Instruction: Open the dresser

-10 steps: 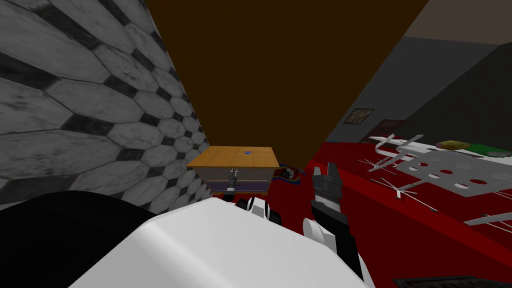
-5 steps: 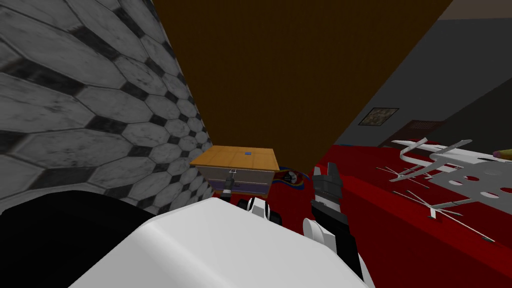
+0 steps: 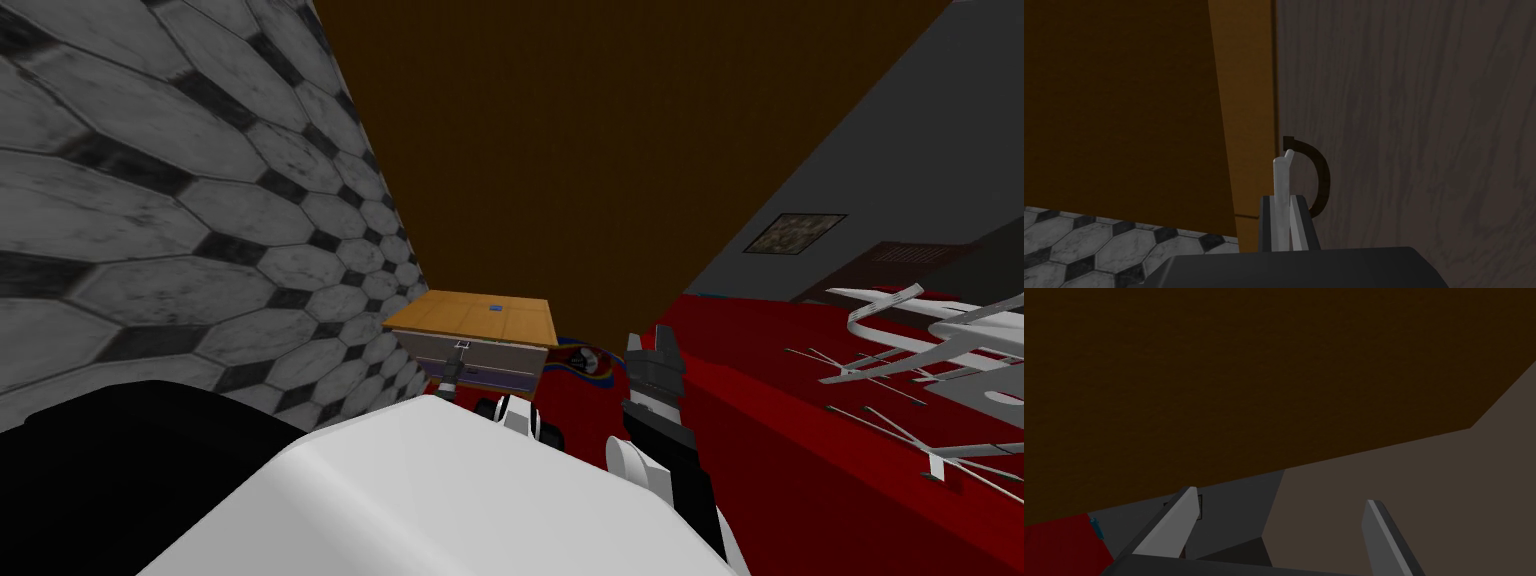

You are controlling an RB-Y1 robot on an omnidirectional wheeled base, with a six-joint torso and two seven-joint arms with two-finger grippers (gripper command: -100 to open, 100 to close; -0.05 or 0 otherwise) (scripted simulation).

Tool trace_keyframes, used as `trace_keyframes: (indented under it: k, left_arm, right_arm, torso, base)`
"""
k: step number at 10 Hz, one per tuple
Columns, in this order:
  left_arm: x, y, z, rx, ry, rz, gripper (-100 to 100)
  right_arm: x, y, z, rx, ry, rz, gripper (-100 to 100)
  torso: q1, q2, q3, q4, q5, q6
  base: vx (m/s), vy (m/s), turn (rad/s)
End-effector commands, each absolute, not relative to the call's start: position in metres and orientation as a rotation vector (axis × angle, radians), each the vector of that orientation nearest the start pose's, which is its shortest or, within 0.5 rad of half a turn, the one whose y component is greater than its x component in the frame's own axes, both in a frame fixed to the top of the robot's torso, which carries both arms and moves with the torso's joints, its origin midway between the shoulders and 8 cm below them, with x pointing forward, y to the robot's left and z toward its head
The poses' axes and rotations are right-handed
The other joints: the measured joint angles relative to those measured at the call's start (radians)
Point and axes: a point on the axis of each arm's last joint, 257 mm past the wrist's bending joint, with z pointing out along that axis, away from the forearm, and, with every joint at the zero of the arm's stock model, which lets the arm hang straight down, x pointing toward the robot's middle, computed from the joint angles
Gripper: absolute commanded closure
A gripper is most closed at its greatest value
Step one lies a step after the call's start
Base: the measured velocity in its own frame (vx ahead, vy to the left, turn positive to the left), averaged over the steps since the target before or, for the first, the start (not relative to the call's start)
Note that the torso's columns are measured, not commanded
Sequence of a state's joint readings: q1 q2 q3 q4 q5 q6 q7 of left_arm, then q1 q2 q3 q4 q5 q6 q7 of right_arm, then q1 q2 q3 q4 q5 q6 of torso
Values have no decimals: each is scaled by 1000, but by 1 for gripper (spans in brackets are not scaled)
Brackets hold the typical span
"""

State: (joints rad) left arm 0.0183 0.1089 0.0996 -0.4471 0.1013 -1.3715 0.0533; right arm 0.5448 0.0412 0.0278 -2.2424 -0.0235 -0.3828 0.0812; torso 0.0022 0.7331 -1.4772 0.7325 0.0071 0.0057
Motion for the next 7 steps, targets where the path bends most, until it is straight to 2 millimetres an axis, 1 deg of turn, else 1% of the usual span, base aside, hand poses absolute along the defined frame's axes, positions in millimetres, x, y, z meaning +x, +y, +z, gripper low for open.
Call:
trace_keyframes:
  k: [1,2,3,5,6,7]
  left_arm:
    - [362,335,-372,-1082,926,-1167,100]
    - [360,335,-376,-1091,933,-1162,100]
    - [362,335,-372,-1082,926,-1167,100]
    - [378,336,-370,-1088,942,-1178,100]
    - [383,337,-370,-1089,947,-1180,100]
    - [391,337,-369,-1092,955,-1185,100]
  right_arm:
    - [364,-286,-32,828,723,1208,0]
    - [364,-286,-32,828,723,1208,0]
    - [364,-286,-32,828,723,1208,0]
    - [364,-286,-32,828,723,1208,0]
    - [364,-286,-32,828,723,1208,0]
    - [364,-286,-32,828,722,1208,0]
  torso:
    - [0,0,-1,2,-2,-2]
    - [-1,5,2,2,-3,-4]
    - [-2,7,3,2,-3,-5]
    - [-3,2,0,4,-6,-3]
    - [-4,4,1,4,-6,-3]
    - [-5,6,2,4,-5,-3]
  base:
    - [-114,-31,35]
    - [-141,-39,15]
    - [-82,-21,9]
    - [-122,-30,26]
    - [-184,-44,20]
    - [-183,-50,28]
